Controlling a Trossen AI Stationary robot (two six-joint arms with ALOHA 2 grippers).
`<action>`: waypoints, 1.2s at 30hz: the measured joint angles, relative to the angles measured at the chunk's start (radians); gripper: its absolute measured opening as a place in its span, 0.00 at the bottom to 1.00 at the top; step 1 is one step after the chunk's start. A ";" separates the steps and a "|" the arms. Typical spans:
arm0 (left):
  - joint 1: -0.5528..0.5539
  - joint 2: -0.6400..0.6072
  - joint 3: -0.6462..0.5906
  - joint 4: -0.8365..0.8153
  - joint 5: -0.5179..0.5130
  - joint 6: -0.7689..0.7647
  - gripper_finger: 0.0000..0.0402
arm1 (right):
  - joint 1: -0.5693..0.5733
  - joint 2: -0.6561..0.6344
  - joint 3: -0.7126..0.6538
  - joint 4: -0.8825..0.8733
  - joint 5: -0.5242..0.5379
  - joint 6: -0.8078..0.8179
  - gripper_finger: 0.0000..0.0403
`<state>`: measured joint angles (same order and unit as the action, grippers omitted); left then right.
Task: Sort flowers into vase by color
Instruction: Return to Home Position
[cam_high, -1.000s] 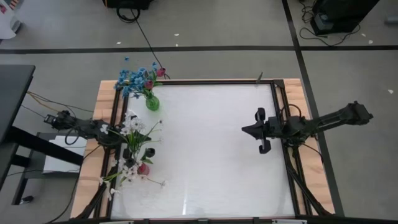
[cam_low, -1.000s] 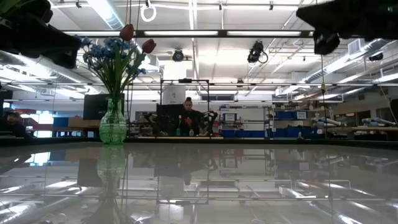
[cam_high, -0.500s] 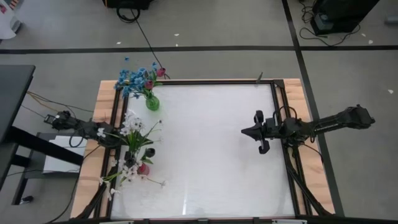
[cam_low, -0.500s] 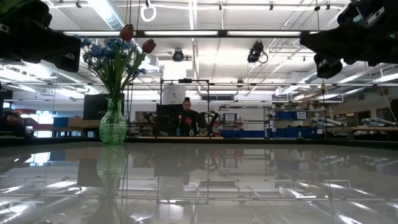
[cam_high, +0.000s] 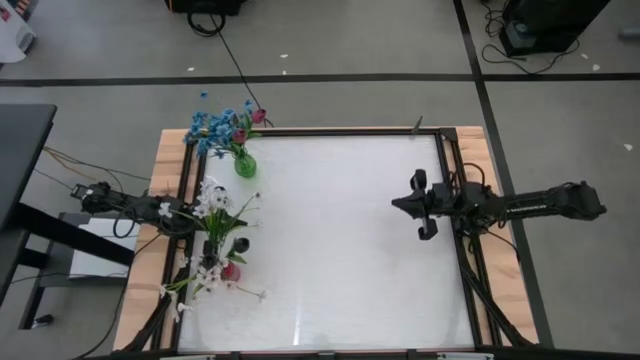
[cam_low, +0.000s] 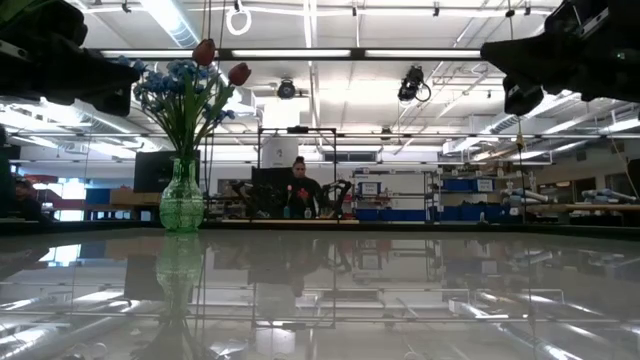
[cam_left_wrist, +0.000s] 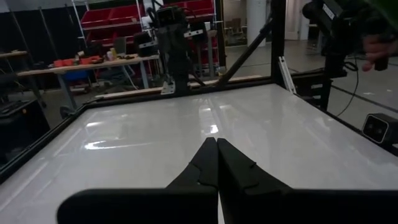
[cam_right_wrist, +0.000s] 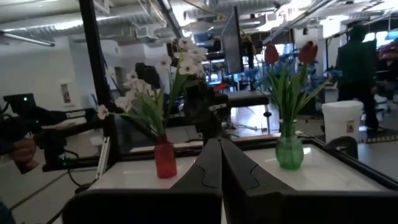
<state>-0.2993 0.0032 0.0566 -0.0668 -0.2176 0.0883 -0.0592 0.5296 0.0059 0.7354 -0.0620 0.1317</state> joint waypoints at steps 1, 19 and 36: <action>0.000 0.000 0.000 -0.003 0.000 0.000 0.00 | -0.014 -0.015 0.000 -0.019 -0.017 0.004 0.00; 0.000 0.000 0.000 -0.016 0.000 -0.023 0.00 | -0.233 -0.402 0.000 -0.442 -0.176 0.052 0.00; 0.000 0.000 0.000 -0.031 0.014 -0.039 0.00 | -0.356 -0.527 0.000 -0.617 -0.304 0.017 0.00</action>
<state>-0.2993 0.0032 0.0566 -0.0973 -0.2033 0.0492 -0.4151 0.0029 0.0059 0.1184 -0.3657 0.1489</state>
